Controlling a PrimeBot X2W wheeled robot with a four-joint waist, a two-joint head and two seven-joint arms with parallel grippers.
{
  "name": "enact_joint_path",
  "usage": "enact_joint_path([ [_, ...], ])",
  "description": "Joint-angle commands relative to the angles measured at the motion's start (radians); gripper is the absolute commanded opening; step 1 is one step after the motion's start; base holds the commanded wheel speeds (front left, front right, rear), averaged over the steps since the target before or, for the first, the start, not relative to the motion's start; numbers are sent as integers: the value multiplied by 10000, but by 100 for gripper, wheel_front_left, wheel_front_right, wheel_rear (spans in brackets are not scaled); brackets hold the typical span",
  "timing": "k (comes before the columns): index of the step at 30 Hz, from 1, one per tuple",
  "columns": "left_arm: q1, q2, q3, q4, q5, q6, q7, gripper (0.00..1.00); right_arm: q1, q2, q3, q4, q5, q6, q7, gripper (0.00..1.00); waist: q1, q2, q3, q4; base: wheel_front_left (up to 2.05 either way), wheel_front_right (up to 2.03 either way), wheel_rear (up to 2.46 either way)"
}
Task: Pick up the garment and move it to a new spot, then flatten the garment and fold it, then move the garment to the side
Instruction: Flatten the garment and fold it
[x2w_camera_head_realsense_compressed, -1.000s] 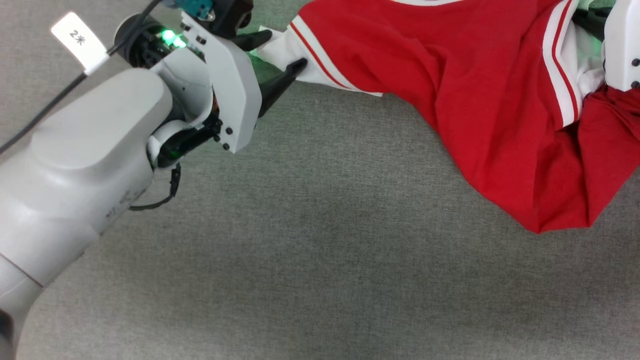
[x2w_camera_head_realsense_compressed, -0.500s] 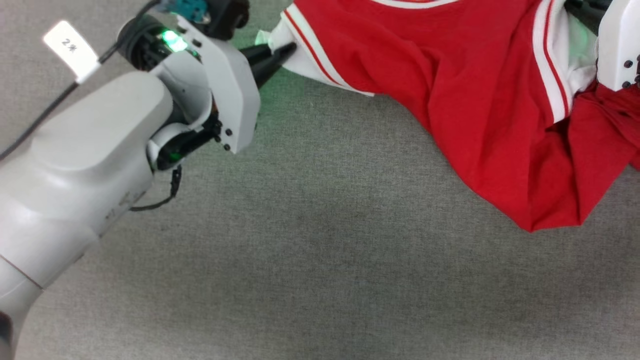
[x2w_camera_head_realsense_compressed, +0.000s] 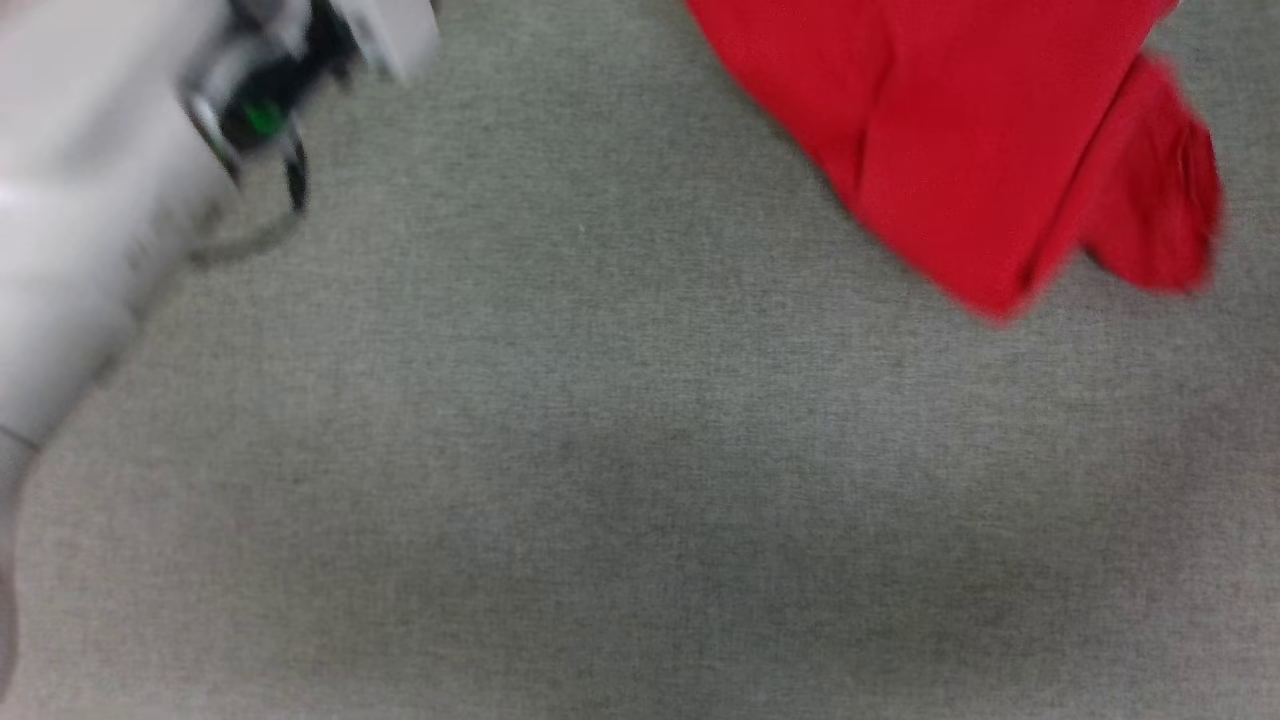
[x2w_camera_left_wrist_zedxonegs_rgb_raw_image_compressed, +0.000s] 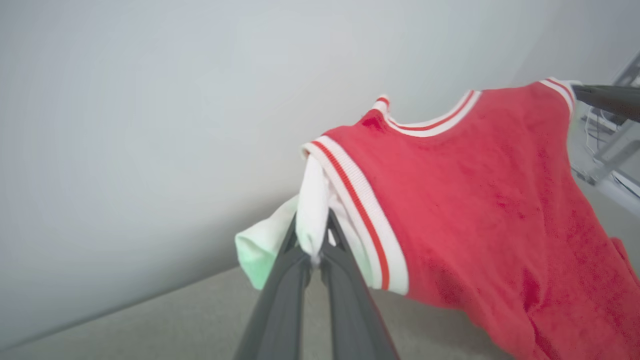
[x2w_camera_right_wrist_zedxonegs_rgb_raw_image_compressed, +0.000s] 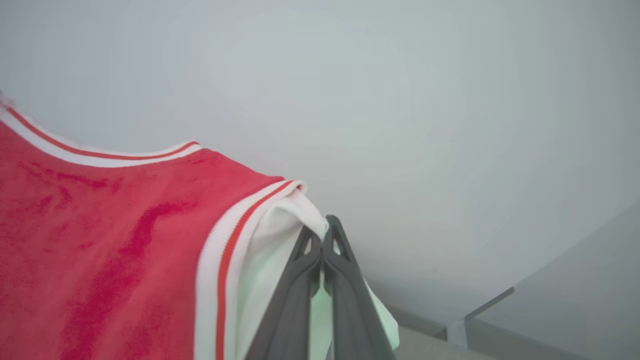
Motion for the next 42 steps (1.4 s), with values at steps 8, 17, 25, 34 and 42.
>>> enact_joint_path([
  [8, -2682, -763, 1582, 2121, -590, 12, -1448, 0, -2912, 1193, -1751, 2873, -1593, -10, -2808, 0, 0, 0, -29, -381, 0, 0, 0],
  [17, -2097, -887, 1791, 2029, -323, 12, -1724, 0, -2629, 2081, -1663, 4045, -2186, -12, -3396, 0, 0, 0, -657, -400, 0, 0, 0],
  [25, 1268, 31, 1581, -367, -393, 12, -1736, 0, 340, 1538, -453, 2026, -1232, -10, -2738, 0, 0, 0, -1177, -443, 0, 0, 0],
  [34, 5412, 1572, 962, -3055, -195, 10, -1726, 0, 4380, -569, 189, -1845, 375, -10, -1027, 0, 0, 0, -1679, -440, 0, 0, 0],
  [42, 7567, 2764, 562, -4285, -274, 10, -1719, 0, 7861, -2385, -926, -5354, 1239, -10, 620, 0, 0, 0, -2061, -441, 0, 0, 0],
])
